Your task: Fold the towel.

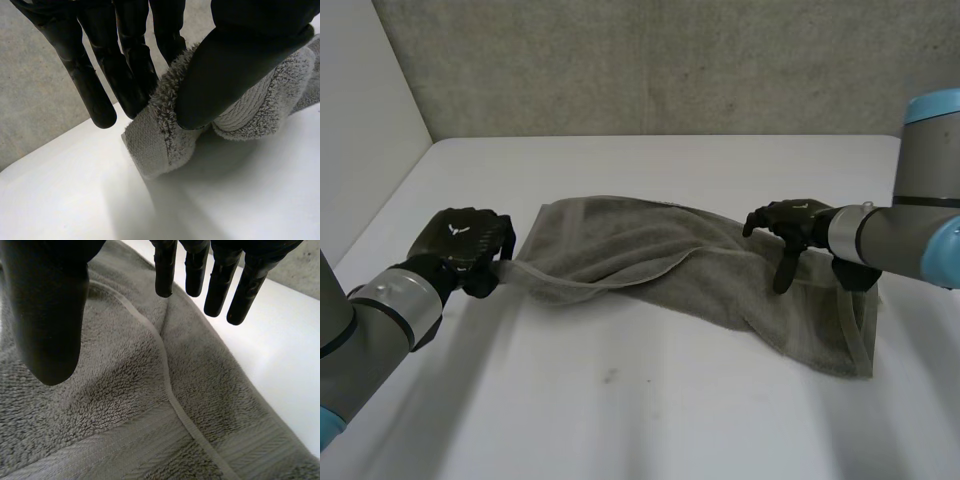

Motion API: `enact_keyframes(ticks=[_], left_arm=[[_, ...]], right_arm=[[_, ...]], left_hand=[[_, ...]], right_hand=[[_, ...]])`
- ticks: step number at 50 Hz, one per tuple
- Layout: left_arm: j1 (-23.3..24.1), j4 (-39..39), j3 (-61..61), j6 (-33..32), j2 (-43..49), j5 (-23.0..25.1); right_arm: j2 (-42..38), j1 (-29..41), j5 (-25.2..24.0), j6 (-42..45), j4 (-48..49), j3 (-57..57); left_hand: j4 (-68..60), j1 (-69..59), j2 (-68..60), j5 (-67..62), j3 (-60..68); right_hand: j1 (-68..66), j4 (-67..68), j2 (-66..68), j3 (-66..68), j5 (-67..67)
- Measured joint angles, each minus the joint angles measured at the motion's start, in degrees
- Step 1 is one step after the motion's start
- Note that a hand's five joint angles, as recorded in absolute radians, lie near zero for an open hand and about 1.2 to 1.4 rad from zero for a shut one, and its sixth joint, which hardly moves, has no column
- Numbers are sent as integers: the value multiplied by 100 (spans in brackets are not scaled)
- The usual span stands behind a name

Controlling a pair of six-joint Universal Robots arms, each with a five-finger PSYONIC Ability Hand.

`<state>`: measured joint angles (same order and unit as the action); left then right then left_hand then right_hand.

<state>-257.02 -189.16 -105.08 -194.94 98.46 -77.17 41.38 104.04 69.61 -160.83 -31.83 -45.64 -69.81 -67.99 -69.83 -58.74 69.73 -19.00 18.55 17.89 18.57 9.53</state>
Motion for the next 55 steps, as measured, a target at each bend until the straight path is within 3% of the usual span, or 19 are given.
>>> enact_keyframes(ticks=[8,17,22,24,27,30,39,47,55], left_arm=[[-37,-24,12,0,-7,-4],[-164,-40,19,0,-3,-1],[-200,-43,30,0,1,0],[-218,-45,40,0,3,0],[-240,-46,59,0,5,0],[-267,-47,85,0,6,0],[-424,-38,265,3,0,0],[-520,-17,461,41,-224,-8],[-536,20,671,291,-886,-25]], right_arm=[[-450,145,241,-44,6,431],[-883,229,416,-38,1,840],[-978,249,492,-39,-2,946],[-972,251,511,-44,-7,959],[-912,251,520,-54,-15,947],[-793,248,510,-74,-25,900],[200,121,332,-185,-2,451],[1643,-287,-232,-140,300,-515],[3279,-657,-491,-59,1067,-1609]], left_hand=[[0,0,0,0,0],[0,0,0,0,0],[0,0,0,0,0],[0,0,0,0,0],[0,0,0,0,0],[0,0,0,0,0],[0,0,0,0,0],[0,0,0,0,0],[0,0,0,0,0]], right_hand=[[-294,309,194,249,316],[-1309,1325,1386,1338,1272],[-2980,3007,3092,3010,2894],[-4521,4500,4652,4495,4354],[-5537,5566,5627,5544,5443],[-5681,5839,5787,5809,5655],[-5681,5839,5787,5809,5655],[-5694,5840,5787,5810,5655],[-5701,5841,5787,5809,5655]])
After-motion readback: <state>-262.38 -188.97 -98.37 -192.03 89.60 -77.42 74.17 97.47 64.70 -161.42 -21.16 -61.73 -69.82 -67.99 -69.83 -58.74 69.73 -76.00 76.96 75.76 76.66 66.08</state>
